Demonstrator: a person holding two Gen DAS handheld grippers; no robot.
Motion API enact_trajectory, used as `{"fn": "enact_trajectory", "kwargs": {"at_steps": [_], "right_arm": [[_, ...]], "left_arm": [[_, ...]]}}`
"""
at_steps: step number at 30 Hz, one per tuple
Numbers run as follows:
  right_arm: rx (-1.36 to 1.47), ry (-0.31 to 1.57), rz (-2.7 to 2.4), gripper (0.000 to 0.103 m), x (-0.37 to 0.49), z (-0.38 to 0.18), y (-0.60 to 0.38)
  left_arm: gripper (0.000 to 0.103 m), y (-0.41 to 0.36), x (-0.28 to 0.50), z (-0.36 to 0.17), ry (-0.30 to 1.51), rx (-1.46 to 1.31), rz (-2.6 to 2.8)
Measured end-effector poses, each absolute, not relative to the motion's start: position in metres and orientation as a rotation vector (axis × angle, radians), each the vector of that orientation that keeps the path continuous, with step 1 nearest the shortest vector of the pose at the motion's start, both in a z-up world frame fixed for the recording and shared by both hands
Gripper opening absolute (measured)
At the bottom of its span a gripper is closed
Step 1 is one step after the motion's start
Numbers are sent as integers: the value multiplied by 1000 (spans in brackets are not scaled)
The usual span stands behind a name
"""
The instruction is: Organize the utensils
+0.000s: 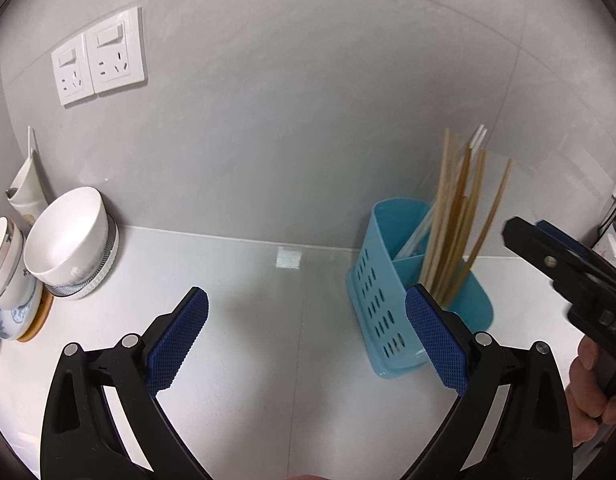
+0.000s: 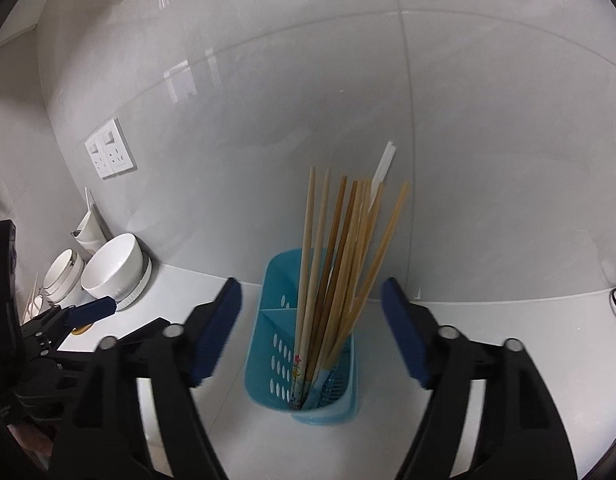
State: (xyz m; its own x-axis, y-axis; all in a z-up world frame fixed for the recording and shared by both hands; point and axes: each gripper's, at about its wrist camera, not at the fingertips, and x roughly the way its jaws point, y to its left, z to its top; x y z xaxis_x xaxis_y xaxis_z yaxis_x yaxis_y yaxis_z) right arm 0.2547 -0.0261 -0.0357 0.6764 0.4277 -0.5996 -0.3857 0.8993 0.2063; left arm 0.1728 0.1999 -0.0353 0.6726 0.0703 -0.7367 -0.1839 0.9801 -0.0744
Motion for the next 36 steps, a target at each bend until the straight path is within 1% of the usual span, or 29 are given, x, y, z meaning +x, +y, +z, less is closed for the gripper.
{"fn": "enact_trajectory", "kwargs": {"at_steps": [2,4,6,20,36], "right_arm": [[70,693,457,89,246,-31,-36],[70,698,449,93,238,-29,-43],[72,704,434,95,229,-28,-53],[-66,781,389,95,175,-51,-80],[-42,810,376,95,167,-53,-85]], "left_arm": [[97,195,166,-31,815,-141,141],[97,192,159,-29,814,-143,135],[97,188,151,-28,816,-151,130],[97,154,106,-33,858,-125,89],[97,143,96,-42,870,-110,105]]}}
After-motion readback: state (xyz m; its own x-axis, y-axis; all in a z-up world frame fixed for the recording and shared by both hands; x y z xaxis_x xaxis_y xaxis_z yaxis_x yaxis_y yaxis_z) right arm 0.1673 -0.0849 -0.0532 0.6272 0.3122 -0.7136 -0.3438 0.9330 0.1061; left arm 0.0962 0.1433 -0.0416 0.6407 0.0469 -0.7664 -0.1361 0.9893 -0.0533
